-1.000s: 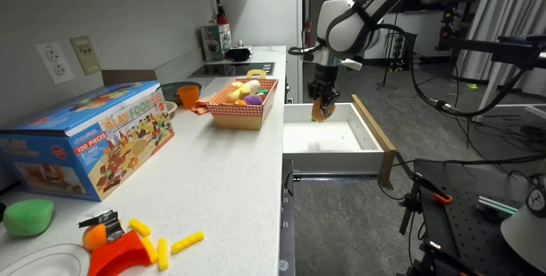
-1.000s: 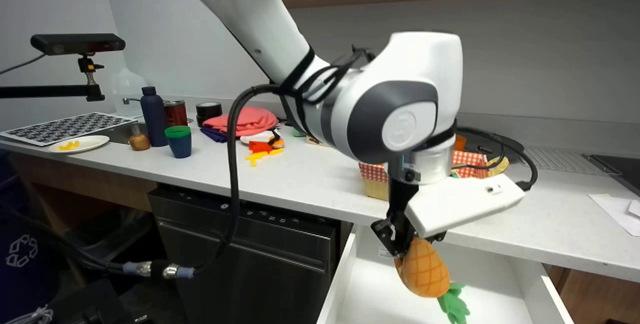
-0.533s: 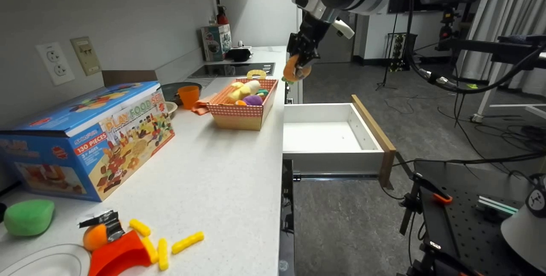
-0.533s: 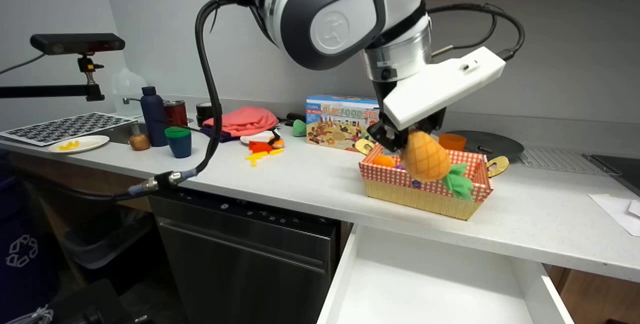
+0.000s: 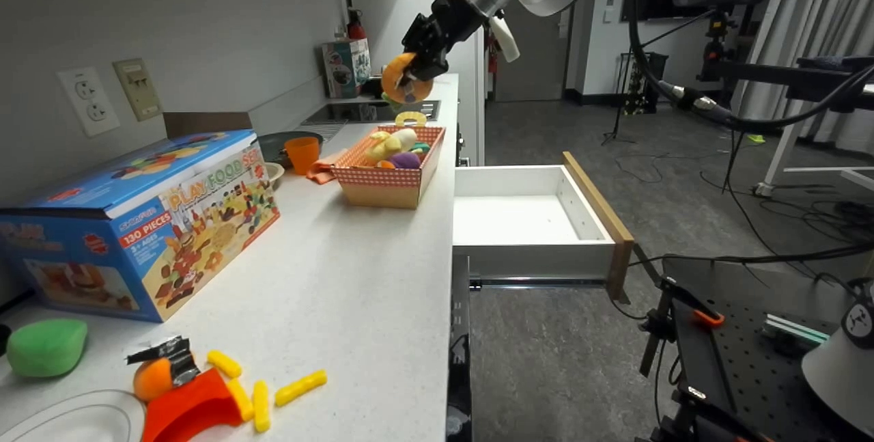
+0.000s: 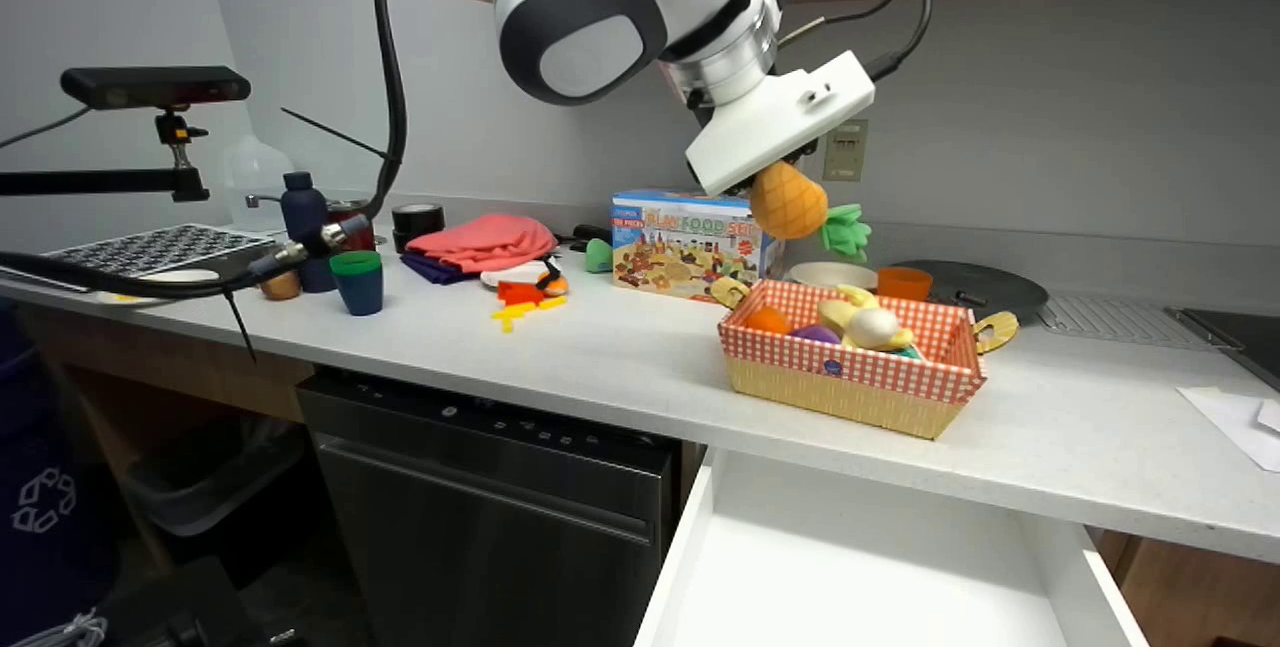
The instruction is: Open the drawer, remove the pineapple plushie from the drawer, put it in the box, and then close the drawer
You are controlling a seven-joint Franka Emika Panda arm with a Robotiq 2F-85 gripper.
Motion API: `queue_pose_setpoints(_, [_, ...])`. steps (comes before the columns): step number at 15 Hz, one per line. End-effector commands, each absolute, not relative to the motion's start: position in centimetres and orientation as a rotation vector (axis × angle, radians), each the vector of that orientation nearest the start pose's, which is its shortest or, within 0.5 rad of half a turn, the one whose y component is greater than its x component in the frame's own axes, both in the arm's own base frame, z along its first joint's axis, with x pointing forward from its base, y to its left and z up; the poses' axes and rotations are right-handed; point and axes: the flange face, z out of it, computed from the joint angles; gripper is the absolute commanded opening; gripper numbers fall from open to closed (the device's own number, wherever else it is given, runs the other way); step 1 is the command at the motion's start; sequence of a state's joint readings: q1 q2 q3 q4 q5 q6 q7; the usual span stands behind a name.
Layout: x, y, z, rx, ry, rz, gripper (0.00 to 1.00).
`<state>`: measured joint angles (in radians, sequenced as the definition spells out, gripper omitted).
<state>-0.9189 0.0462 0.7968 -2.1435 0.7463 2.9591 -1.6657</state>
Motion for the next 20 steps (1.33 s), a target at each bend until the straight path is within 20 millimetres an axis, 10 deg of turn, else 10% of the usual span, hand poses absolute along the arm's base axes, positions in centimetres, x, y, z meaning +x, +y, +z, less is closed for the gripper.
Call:
queue_pose_setpoints(1, [59.6,-9.9,46.2,-2.787,-1.24,-1.422,0.05])
queue_pose_setpoints(2, [59.9,-9.4,45.8,-2.772,-1.23,-1.416,0.05])
queue_pose_setpoints(3, [60.2,-9.2,45.5,-2.77,-1.222,-1.409,0.44])
queue_pose_setpoints(11, [61.2,-10.1,44.5,-2.828,-1.152,-1.508,0.98])
queue_pose_setpoints(20, [55.6,-14.4,41.5,-3.092,-1.083,-1.297,1.0])
